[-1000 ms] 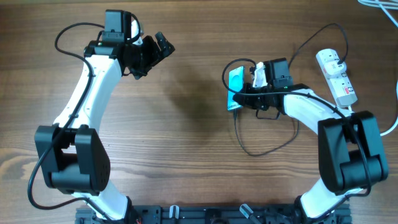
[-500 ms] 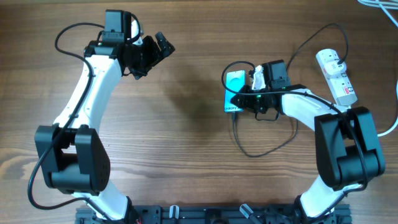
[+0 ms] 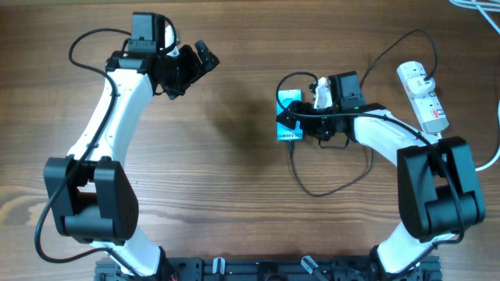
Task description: Plug charger to phone and switch on socket
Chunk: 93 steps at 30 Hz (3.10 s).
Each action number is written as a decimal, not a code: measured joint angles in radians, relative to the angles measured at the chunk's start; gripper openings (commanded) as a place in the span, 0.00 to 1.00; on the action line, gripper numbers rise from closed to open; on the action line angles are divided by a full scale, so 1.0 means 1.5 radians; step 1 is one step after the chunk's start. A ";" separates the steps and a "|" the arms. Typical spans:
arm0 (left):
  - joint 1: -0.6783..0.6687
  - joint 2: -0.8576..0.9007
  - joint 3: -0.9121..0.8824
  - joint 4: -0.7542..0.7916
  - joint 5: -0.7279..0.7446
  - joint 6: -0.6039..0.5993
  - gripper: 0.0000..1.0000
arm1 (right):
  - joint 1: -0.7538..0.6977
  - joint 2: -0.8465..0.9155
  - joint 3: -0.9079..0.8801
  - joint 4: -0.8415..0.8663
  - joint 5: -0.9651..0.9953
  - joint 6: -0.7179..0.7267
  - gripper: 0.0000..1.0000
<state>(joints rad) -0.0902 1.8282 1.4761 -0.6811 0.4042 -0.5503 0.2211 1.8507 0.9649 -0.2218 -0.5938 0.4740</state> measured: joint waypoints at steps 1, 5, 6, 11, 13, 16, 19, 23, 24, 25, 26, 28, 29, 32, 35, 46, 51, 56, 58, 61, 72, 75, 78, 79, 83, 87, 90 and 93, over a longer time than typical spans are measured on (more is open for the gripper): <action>0.000 0.000 0.000 0.000 0.000 0.000 1.00 | 0.000 -0.001 0.000 0.001 -0.001 -0.001 1.00; 0.000 0.000 0.000 0.000 0.000 0.000 1.00 | 0.000 -0.002 0.001 0.000 -0.001 0.000 1.00; 0.000 0.000 0.000 0.000 0.000 0.000 1.00 | 0.000 -0.002 0.001 0.000 -0.001 0.000 1.00; 0.000 0.000 0.000 0.000 0.000 0.000 1.00 | 0.000 -0.002 0.001 -0.001 -0.001 0.000 1.00; 0.000 0.000 0.000 0.000 0.000 0.000 1.00 | 0.000 -0.002 0.001 -0.002 -0.001 0.000 1.00; 0.000 0.000 0.000 0.000 0.000 0.000 1.00 | 0.000 -0.002 0.013 -0.037 0.007 0.000 1.00; 0.000 0.000 0.000 0.000 0.000 0.000 1.00 | 0.001 -0.002 0.048 -0.134 0.044 -0.002 1.00; 0.000 0.000 0.000 0.000 0.000 0.000 1.00 | 0.001 0.007 0.098 -0.258 0.106 -0.008 1.00; 0.000 0.000 0.000 0.000 0.000 0.000 1.00 | 0.001 0.011 0.117 -0.295 0.122 -0.013 1.00; 0.000 0.000 0.000 0.000 -0.001 0.000 1.00 | 0.001 0.013 0.136 -0.327 0.136 -0.018 1.00; 0.000 0.000 0.000 0.000 0.000 0.000 1.00 | 0.001 0.015 0.155 -0.358 0.148 -0.020 1.00; 0.000 0.000 0.000 0.000 -0.001 0.000 1.00 | 0.001 0.016 0.210 -0.428 0.178 -0.032 1.00; 0.000 0.000 0.000 0.000 -0.001 0.000 1.00 | 0.001 0.016 0.232 -0.458 0.188 -0.040 1.00; 0.000 0.000 0.000 0.000 -0.002 0.000 1.00 | 0.001 0.016 0.281 -0.531 0.209 -0.069 1.00; 0.000 0.000 0.000 0.000 -0.002 0.000 1.00 | 0.001 0.016 0.327 -0.617 0.286 -0.089 1.00; 0.000 0.000 0.000 0.000 -0.003 0.000 1.00 | -0.078 0.016 0.368 -0.644 0.537 -0.046 1.00; 0.000 0.000 0.000 0.000 -0.003 0.000 1.00 | -0.215 0.016 0.368 -0.624 0.551 -0.004 1.00; 0.000 0.000 0.000 0.000 -0.003 0.000 1.00 | -0.342 0.016 0.368 -0.587 0.554 0.003 1.00; 0.000 0.000 0.000 0.000 -0.003 0.000 1.00 | -0.385 0.016 0.368 -0.571 0.556 0.003 1.00; 0.000 0.000 0.000 0.000 -0.003 0.000 1.00 | -0.439 0.016 0.368 -0.529 0.556 0.003 1.00; 0.000 0.000 0.000 0.000 -0.003 0.000 1.00 | -0.484 0.017 0.361 -0.376 0.535 -0.062 1.00; 0.000 0.000 0.000 0.000 -0.003 0.000 1.00 | -0.484 0.030 0.353 -0.356 0.517 -0.076 1.00; 0.000 0.000 0.000 0.000 -0.003 0.000 1.00 | -0.484 0.061 0.351 -0.347 0.496 -0.089 1.00; 0.000 0.000 0.000 0.000 -0.003 0.000 1.00 | -0.484 0.073 0.351 -0.344 0.491 -0.091 1.00; 0.000 0.000 0.000 0.000 -0.003 0.000 1.00 | -0.484 0.114 0.346 -0.328 0.469 -0.110 1.00; 0.000 0.000 0.000 0.000 -0.003 0.000 1.00 | -0.484 0.130 0.344 -0.304 0.424 -0.129 1.00; 0.000 0.000 0.000 0.000 -0.003 0.000 1.00 | -0.484 0.130 0.344 -0.291 0.406 -0.136 1.00; 0.000 0.000 0.000 0.000 -0.003 0.000 1.00 | -0.484 0.139 0.344 -0.281 0.396 -0.145 1.00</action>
<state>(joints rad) -0.0902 1.8282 1.4761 -0.6811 0.4004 -0.5503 -0.5049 2.0598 1.4815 -0.6426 0.0006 0.2558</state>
